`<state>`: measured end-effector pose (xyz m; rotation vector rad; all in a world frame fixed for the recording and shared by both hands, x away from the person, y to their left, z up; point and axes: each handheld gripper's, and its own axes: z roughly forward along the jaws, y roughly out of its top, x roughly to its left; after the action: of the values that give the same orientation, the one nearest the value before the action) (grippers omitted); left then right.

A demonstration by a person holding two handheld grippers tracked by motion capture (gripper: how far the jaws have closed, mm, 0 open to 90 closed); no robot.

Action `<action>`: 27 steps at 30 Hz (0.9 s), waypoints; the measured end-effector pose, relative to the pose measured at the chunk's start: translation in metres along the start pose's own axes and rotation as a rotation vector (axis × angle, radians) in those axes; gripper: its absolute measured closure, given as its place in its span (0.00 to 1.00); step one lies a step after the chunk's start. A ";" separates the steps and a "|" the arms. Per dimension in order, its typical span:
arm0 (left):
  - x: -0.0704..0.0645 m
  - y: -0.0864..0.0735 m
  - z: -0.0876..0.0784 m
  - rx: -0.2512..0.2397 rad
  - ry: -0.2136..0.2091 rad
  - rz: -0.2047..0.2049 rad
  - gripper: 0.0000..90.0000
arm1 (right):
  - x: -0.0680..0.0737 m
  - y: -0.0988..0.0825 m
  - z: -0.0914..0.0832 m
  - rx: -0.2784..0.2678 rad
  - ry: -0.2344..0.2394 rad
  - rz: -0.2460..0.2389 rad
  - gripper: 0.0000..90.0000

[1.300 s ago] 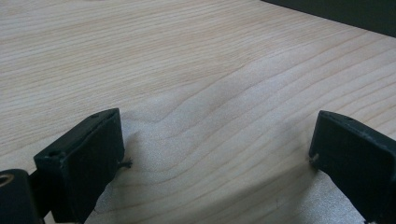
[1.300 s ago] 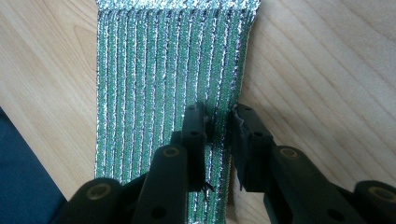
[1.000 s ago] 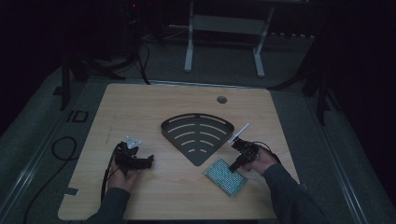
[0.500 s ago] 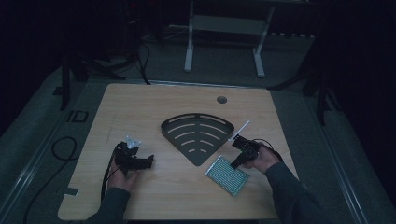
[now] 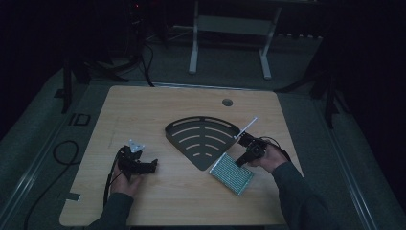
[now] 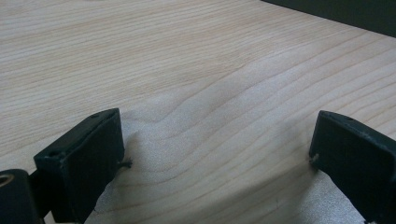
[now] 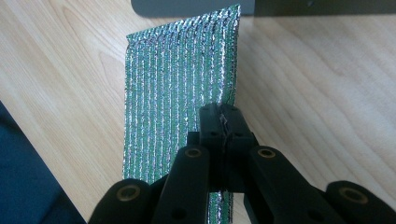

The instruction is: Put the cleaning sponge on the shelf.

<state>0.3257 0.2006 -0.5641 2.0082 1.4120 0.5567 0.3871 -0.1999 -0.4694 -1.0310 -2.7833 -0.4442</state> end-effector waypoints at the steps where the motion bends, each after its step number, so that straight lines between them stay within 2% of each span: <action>1: 0.000 0.000 0.000 0.000 0.000 0.000 0.04 | 0.000 0.001 -0.001 -0.005 -0.003 -0.003 0.99; 9: 0.000 0.000 0.000 0.000 0.000 0.000 0.04 | 0.004 0.011 -0.009 -0.032 -0.006 -0.017 0.99; 27: 0.000 0.000 0.000 -0.001 0.000 -0.001 0.04 | 0.009 0.037 -0.011 -0.053 0.000 -0.033 0.99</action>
<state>0.3257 0.2006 -0.5642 2.0064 1.4126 0.5570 0.4050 -0.1714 -0.4486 -0.9977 -2.8064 -0.5245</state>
